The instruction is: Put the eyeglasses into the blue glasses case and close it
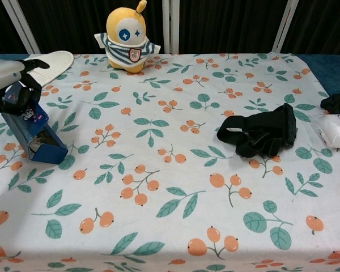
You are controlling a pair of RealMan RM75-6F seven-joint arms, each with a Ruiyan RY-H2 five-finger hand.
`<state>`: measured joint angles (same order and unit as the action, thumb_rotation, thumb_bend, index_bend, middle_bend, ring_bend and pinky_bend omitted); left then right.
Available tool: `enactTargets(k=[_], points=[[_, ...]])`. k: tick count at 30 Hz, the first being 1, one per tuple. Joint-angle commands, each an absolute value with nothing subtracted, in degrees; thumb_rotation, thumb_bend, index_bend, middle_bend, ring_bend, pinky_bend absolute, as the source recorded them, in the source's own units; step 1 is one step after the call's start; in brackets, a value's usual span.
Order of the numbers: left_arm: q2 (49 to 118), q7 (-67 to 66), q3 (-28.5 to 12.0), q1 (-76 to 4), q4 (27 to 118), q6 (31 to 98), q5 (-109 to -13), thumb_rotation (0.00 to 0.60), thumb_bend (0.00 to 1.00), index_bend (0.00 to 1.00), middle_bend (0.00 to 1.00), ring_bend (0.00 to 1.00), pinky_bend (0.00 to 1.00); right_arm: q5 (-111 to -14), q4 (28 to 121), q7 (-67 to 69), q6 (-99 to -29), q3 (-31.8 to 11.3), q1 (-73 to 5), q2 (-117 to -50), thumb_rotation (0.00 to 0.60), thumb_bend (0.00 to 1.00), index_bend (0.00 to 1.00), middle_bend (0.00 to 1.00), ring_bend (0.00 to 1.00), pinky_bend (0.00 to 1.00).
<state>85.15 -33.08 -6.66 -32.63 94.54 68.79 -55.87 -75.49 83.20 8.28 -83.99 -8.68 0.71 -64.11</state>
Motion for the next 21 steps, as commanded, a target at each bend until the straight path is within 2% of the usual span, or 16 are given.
enactTargets(k=[1,11,12,14,15,16,18,19,21], points=[[86.7,-34.4,-7.2,-33.9,92.6,67.6,-55.2,0.6,0.58,0.83,0.0,0.0,0.14,-75.3,83.3,8.2,-84.0,-8.7,0.8,-64.0,0.6,0.25,0.0,0.0,0.0,0.0],[89.9,-38.2,-6.8,-35.7,87.6,65.7,-54.3,0.6,0.58,0.8,0.0,0.0,0.14,-74.9,82.9,8.4,-83.3,-8.7,0.7,-64.1,0.6,0.25,0.0,0.0,0.0,0.0],[90.0,-38.3,-6.7,-35.8,87.3,65.6,-54.2,0.6,0.57,0.75,0.01,0.0,0.14,-74.8,82.9,8.4,-83.2,-8.7,0.7,-64.1,0.6,0.25,0.0,0.0,0.0,0.0],[90.2,-38.1,-6.6,-35.7,86.9,65.3,-54.1,0.6,0.56,0.56,0.01,0.0,0.14,-74.8,82.8,8.5,-83.2,-8.7,0.7,-64.1,0.6,0.25,0.0,0.0,0.0,0.0],[90.2,-37.9,-6.5,-35.7,86.8,65.3,-54.3,0.6,0.55,0.51,0.0,0.0,0.14,-74.8,82.8,8.5,-83.3,-8.7,0.6,-64.2,0.6,0.25,0.0,0.0,0.0,0.0],[90.2,-37.6,-6.4,-35.6,86.7,65.3,-54.5,0.6,0.51,0.3,0.0,0.0,0.14,-74.9,82.8,8.5,-83.3,-8.8,0.7,-64.2,0.6,0.25,0.0,0.0,0.0,0.0],[90.5,-36.7,-6.4,-35.2,86.1,66.4,-55.6,0.6,0.39,0.05,0.0,0.0,0.14,-74.9,82.7,8.4,-83.5,-8.8,0.7,-64.3,0.6,0.25,0.0,0.0,0.0,0.0],[90.6,-35.9,-6.4,-35.0,85.8,66.8,-56.6,0.6,0.36,0.01,0.0,0.0,0.14,-74.9,82.7,8.4,-83.6,-8.8,0.7,-64.3,0.6,0.25,0.0,0.0,0.0,0.0],[90.8,-34.6,-6.3,-34.4,85.1,68.1,-58.3,0.6,0.29,0.0,0.0,0.0,0.14,-74.9,82.8,8.3,-83.7,-8.9,0.7,-64.2,0.6,0.25,0.0,0.0,0.0,0.0]])
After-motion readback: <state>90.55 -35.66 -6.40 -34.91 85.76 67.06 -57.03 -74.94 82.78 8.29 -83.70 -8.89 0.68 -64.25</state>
